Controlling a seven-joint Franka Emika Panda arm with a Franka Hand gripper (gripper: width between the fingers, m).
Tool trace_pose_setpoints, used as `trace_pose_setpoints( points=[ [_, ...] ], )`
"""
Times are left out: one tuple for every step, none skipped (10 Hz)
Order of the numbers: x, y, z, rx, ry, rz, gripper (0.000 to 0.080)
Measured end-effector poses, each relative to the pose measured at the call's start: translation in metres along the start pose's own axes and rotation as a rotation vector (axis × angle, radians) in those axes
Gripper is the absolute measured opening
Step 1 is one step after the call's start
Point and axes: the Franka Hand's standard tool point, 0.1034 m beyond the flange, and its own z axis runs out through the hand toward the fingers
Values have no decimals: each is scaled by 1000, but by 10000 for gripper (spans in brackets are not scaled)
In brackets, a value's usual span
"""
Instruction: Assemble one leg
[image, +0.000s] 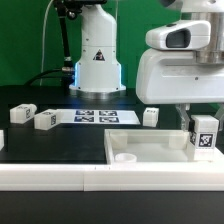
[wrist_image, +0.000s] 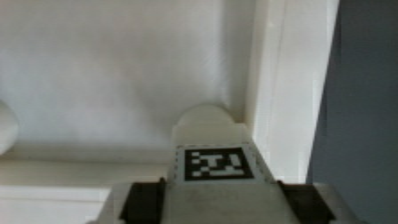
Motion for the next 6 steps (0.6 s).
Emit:
trace_pose_setpoints(
  points=[
    [0,0,0,0,0,18,294],
    [0,0,0,0,0,17,294],
    [0,0,0,0,0,20,294],
    [0,1,1,15,20,153,294],
    [-1,1,1,34,47,303,294],
    [-1,0,1,41,72,422,294]
  ],
)
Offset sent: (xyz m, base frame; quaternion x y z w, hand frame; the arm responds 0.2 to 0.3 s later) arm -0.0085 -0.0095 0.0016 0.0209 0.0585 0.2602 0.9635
